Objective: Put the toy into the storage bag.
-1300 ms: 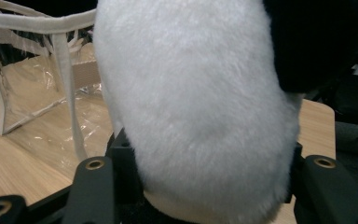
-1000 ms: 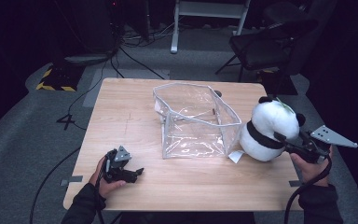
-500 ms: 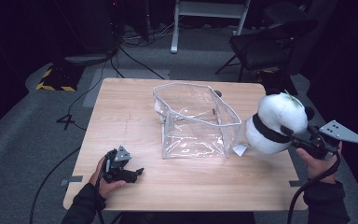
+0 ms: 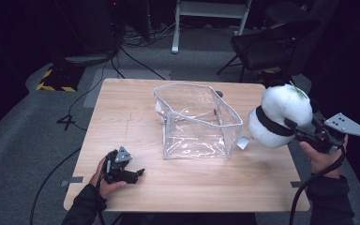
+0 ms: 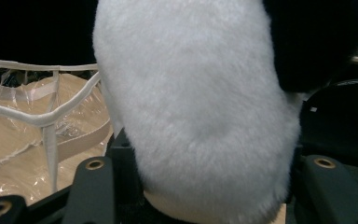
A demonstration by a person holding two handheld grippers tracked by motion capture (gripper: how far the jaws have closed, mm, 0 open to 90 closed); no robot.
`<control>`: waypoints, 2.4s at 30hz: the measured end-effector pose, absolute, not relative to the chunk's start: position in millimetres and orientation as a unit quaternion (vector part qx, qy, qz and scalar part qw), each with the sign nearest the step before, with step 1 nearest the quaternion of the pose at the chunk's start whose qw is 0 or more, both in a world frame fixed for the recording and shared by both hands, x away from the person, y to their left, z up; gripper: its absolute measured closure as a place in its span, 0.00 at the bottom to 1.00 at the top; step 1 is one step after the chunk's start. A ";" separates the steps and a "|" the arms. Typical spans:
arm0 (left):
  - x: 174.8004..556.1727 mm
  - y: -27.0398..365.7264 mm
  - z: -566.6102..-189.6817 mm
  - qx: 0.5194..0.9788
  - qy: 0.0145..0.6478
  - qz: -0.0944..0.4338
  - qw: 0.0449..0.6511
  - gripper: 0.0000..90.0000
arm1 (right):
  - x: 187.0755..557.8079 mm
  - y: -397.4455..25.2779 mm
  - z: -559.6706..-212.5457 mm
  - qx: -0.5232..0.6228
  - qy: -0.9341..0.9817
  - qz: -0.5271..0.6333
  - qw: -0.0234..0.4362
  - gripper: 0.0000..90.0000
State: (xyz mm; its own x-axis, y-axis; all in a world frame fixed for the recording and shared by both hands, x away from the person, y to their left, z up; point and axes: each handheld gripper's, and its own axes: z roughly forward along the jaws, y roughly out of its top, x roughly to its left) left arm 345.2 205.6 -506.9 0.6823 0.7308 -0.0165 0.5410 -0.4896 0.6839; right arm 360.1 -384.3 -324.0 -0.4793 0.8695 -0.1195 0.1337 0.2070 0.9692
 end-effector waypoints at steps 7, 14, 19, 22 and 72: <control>345.2 205.6 -506.9 0.852 0.373 0.139 0.340 0.16 | 361.0 -377.8 -311.4 0.353 0.690 0.512 0.370 0.50; 345.2 205.6 -506.9 0.852 0.373 0.139 0.340 0.16 | 361.5 -374.8 -300.0 0.349 0.685 0.515 0.380 0.50; 345.1 205.6 -506.9 0.851 0.374 0.139 0.341 0.16 | 361.8 -372.7 -289.2 0.342 0.684 0.515 0.388 0.50; 345.2 205.6 -506.9 0.852 0.373 0.139 0.340 0.16 | 361.6 -370.6 -281.8 0.337 0.682 0.517 0.392 0.50; 345.1 205.6 -506.9 0.852 0.374 0.139 0.340 0.16 | 381.3 -281.1 -218.4 0.260 0.693 0.547 0.391 0.50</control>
State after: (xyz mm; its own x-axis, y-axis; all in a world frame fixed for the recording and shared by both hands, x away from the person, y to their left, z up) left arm 345.1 205.6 -506.9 0.6821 0.7310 -0.0168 0.5413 -0.4894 0.6837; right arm 381.3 -281.1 -218.4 -0.5590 0.7882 -0.2573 -0.0680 0.2657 0.9617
